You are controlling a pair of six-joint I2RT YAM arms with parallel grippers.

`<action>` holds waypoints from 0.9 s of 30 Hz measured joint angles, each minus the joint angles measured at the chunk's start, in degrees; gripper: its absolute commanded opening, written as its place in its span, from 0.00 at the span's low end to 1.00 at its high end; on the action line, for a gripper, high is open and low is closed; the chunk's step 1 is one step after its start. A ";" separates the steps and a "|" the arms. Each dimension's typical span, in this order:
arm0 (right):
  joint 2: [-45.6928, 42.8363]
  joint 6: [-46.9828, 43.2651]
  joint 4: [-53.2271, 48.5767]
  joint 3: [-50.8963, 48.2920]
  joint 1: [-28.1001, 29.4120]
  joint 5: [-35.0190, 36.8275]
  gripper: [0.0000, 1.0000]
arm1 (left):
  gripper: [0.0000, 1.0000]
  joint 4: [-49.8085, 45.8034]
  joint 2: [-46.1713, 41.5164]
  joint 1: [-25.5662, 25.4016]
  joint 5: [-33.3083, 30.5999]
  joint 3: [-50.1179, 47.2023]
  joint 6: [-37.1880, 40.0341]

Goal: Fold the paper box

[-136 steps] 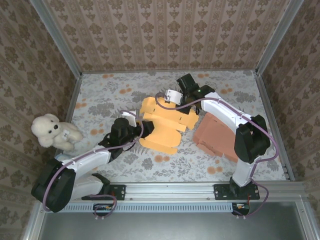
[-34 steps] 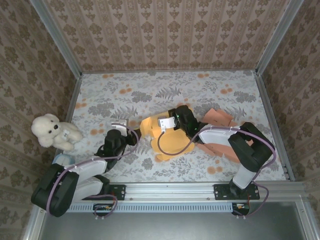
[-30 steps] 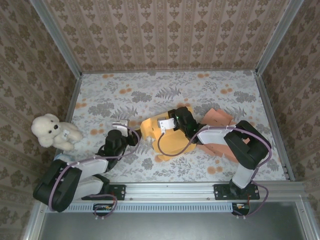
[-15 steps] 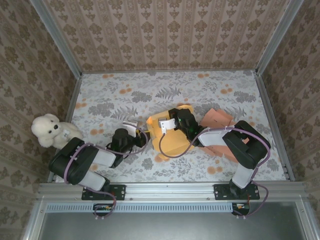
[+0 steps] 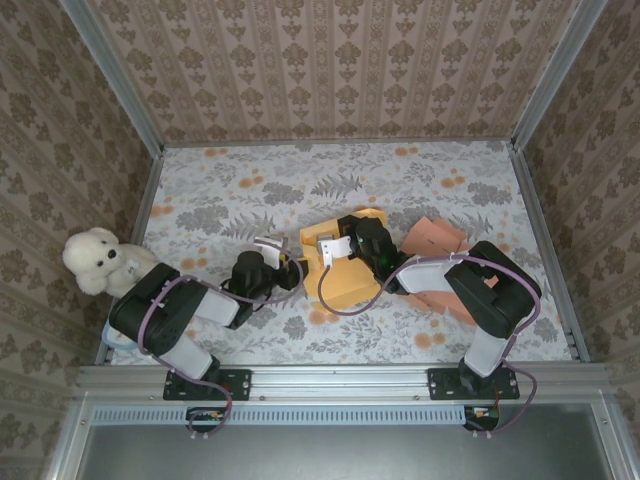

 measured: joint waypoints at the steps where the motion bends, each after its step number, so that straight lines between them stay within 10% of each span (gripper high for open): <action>1: 0.00 -0.15 0.35 -0.28 0.02 0.11 0.00 | 0.64 0.04 0.02 -0.04 -0.09 0.02 0.00; 27: 2.71 -4.61 11.74 -4.83 2.54 4.55 0.00 | 0.66 5.03 7.56 -2.64 -4.26 4.42 0.24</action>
